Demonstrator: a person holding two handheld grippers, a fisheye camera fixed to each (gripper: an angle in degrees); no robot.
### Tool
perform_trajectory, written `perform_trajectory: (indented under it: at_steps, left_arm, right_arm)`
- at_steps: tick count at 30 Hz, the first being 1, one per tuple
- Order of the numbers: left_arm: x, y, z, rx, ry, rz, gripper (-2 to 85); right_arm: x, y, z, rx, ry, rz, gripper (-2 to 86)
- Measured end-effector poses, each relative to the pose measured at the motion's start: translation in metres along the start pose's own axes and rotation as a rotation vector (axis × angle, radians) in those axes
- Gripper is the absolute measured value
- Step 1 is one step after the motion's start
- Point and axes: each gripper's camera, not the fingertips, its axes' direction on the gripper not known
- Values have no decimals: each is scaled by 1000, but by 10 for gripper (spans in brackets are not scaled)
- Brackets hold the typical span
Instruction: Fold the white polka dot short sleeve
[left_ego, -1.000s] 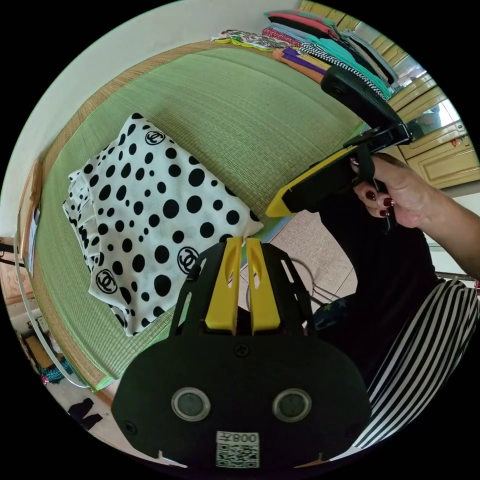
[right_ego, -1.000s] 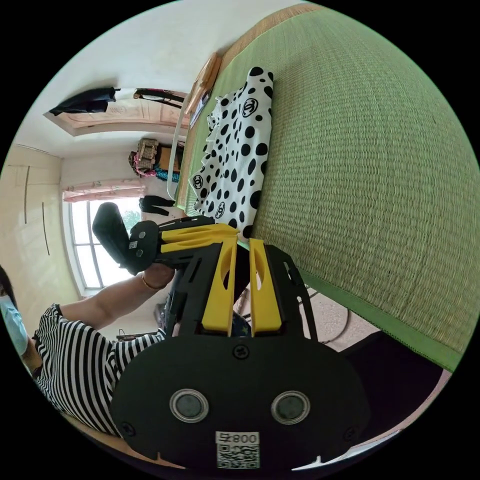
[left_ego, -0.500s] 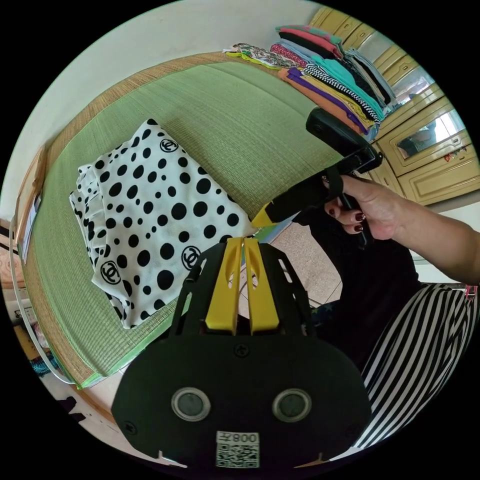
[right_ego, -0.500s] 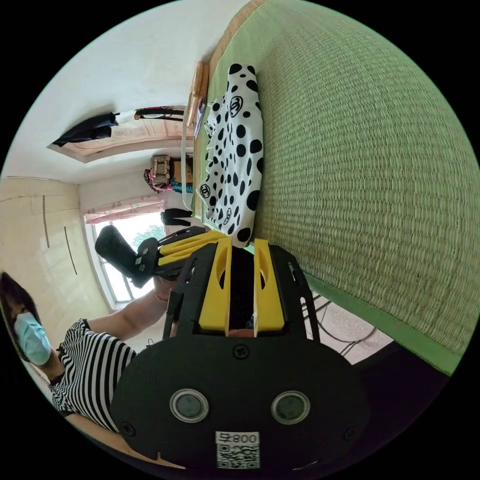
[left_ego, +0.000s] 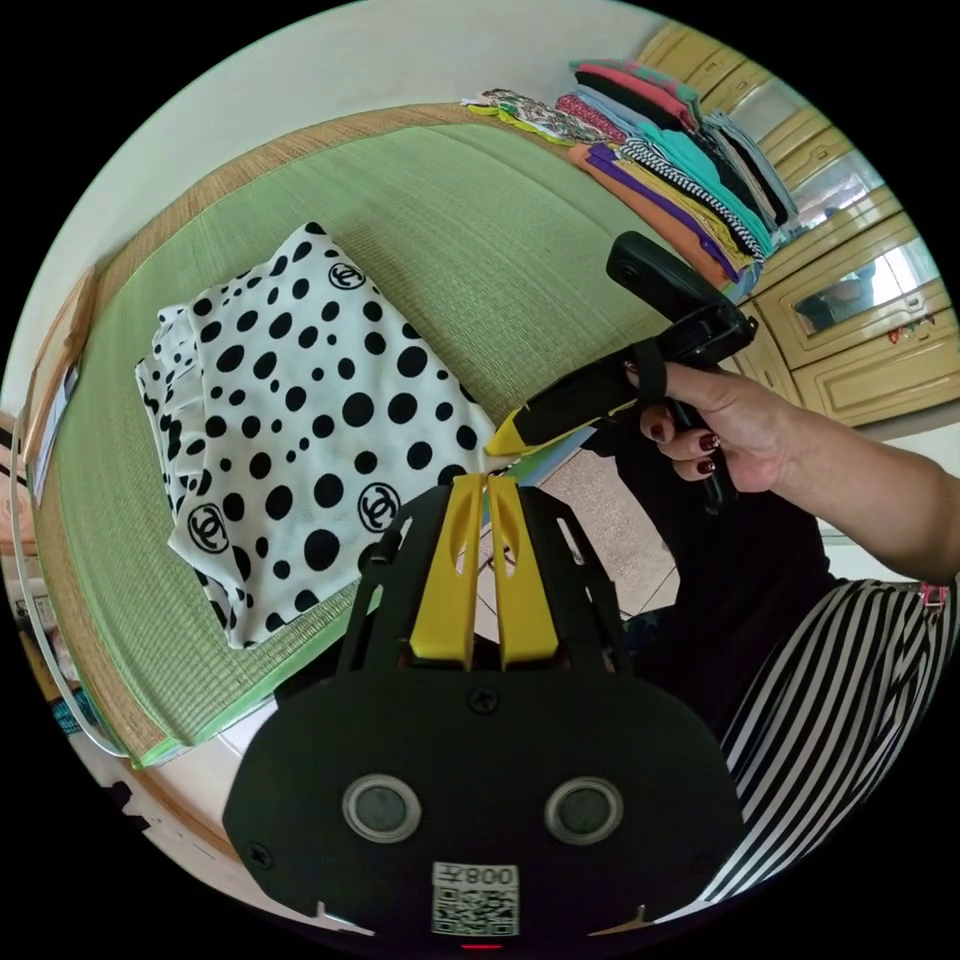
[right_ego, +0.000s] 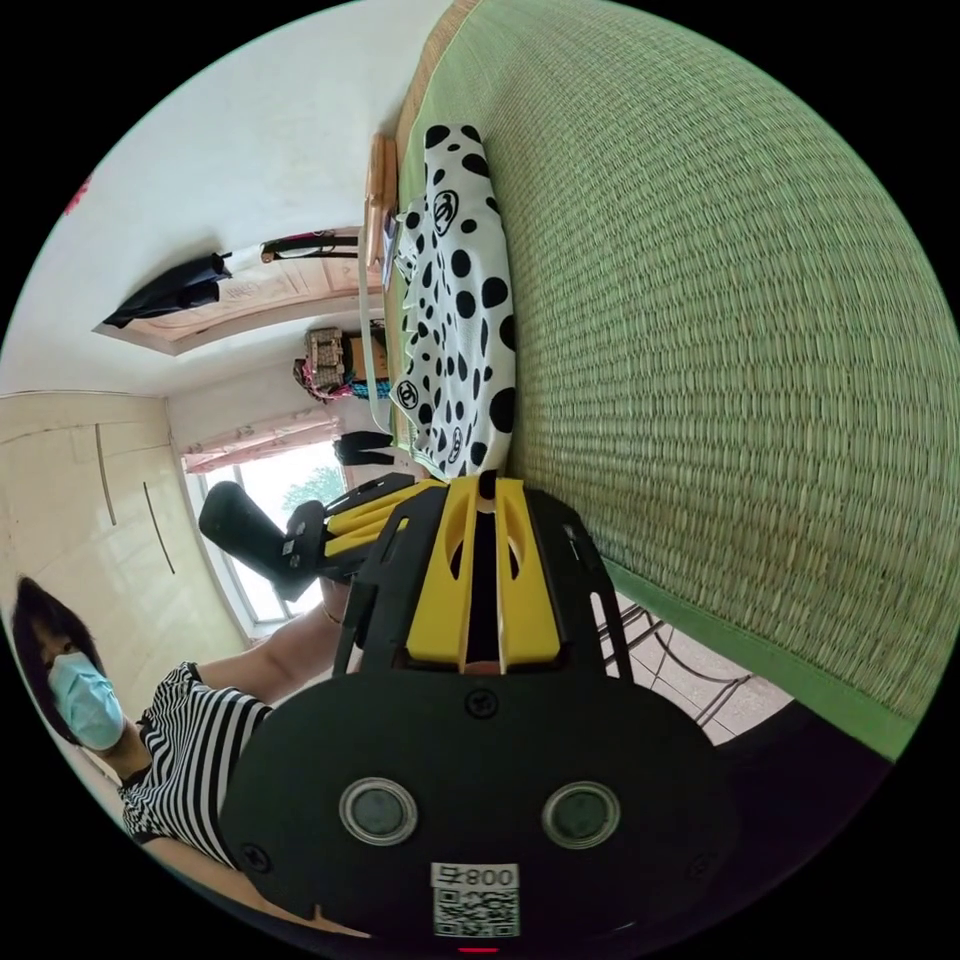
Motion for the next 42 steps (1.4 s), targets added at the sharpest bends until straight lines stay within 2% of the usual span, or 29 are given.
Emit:
perform_trajectory:
  at_steps: [4, 9, 20, 29, 42]
  left_arm:
    - [-39, 32, -18, 43, 88, -92, 4]
    - [-106, 91, -43, 122, 232, -306, 3]
    - [-260, 278, -60, 536, 798, -970, 28]
    - [-319, 340, -60, 568, 936, -1132, 63]
    - [-373, 375, -82, 503, 947, -1177, 121]
  right_arm:
    - [-2, 1, -2, 0, 0, -5, 22]
    - [-6, 1, -8, 4, 6, -10, 18]
    - [-35, -3, -13, 26, -85, -65, 17]
    - [-62, -10, -11, 37, -120, -115, 17]
    - [-94, -19, -7, 38, -148, -166, 16]
